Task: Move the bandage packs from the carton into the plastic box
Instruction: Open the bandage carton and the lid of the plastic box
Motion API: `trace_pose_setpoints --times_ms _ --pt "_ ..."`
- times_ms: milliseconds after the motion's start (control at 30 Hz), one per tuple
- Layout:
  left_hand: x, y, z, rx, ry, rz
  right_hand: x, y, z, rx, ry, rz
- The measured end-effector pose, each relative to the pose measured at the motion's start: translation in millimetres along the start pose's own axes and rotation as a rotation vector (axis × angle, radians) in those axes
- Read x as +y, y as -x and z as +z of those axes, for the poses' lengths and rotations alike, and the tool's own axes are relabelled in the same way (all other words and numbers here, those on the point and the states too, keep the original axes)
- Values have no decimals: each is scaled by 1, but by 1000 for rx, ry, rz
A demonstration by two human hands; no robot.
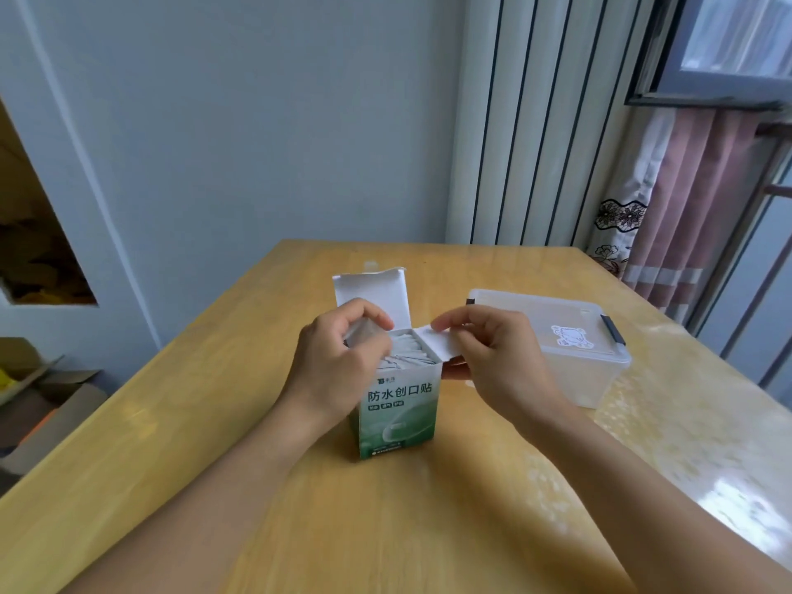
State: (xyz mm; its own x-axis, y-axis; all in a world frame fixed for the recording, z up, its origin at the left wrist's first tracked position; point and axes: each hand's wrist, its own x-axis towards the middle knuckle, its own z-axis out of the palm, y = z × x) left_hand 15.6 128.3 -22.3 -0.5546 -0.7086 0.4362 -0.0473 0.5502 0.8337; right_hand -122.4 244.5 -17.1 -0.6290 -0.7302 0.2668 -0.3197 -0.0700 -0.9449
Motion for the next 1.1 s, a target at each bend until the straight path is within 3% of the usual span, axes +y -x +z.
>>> trace_pose_setpoints --times_ms 133,233,300,367,433,533,567,633,700,733,800,833,1000,1100 --pt "-10 -9 -1 187 74 33 0 -2 -6 -24 125 -57" --pt "-20 -21 0 364 140 73 -5 -17 -38 279 498 -357" --pt "-24 -28 0 434 134 105 -4 -29 -68 488 768 -393" --pt "-28 -35 3 458 125 90 5 -35 -98 587 960 -114" --pt "-28 -39 9 401 125 25 17 -35 -120 556 1042 239" --pt "-29 -41 10 421 139 -65 29 -34 -139 411 710 424" --pt "-27 -38 7 514 70 15 30 -35 -140 396 589 435" --pt "-17 -30 3 650 -181 386 28 -36 -141 381 536 405" --pt "4 -16 15 523 -309 725 25 -35 -142 349 566 382" --pt "16 -9 28 364 -312 749 25 -36 -143 333 577 387" --pt "32 3 61 67 -342 569 26 -38 -147 310 568 430" --pt "33 7 77 10 -361 449 27 -39 -150 312 523 470" --pt "23 8 121 46 -237 94 29 -33 -166 206 373 534" --pt "17 3 122 116 -116 -45 24 -33 -176 178 443 410"
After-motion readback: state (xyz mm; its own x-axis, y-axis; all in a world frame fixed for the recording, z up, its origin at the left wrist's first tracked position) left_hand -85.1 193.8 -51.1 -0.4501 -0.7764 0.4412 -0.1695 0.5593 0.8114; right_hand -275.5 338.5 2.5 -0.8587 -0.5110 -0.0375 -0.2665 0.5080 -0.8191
